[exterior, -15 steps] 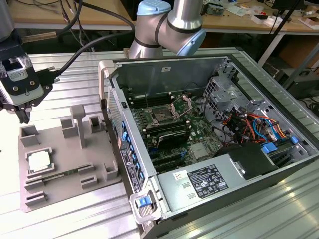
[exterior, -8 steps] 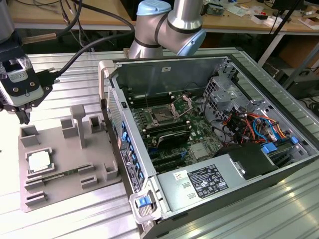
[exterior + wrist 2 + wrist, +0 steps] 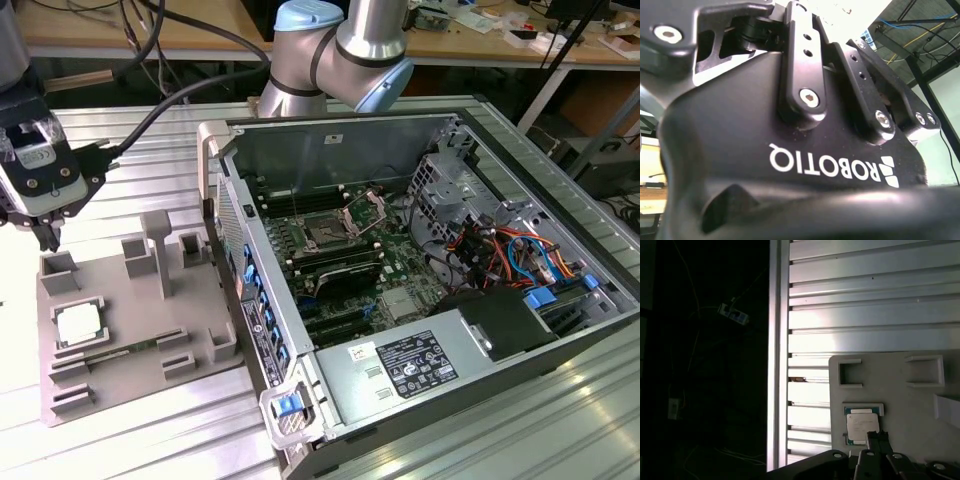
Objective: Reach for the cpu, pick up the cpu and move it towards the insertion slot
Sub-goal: 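Reach for the cpu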
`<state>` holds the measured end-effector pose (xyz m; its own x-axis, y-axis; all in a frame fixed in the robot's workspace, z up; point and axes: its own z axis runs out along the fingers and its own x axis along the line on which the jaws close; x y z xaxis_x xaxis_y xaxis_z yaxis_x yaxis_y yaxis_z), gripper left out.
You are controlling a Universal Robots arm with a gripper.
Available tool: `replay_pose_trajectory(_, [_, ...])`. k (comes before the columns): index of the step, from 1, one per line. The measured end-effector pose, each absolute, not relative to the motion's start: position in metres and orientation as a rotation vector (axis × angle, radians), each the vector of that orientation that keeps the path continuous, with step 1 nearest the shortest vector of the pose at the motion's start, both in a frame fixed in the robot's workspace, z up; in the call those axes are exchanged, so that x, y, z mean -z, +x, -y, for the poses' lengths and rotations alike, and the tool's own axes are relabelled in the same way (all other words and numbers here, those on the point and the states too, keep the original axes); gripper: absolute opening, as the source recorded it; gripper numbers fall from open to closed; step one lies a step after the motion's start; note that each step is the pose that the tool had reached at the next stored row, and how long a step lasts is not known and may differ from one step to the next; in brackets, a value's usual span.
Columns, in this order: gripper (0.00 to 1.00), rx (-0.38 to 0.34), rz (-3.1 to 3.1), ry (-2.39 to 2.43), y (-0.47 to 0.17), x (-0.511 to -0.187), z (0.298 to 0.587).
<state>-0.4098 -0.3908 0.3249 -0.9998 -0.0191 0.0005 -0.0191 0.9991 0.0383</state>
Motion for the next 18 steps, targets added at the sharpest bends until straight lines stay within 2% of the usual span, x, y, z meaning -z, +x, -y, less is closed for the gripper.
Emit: replay_pose_trajectory(18, [0.11, 0.06, 3.14, 0.03, -0.4102, -0.3217, 0.3908])
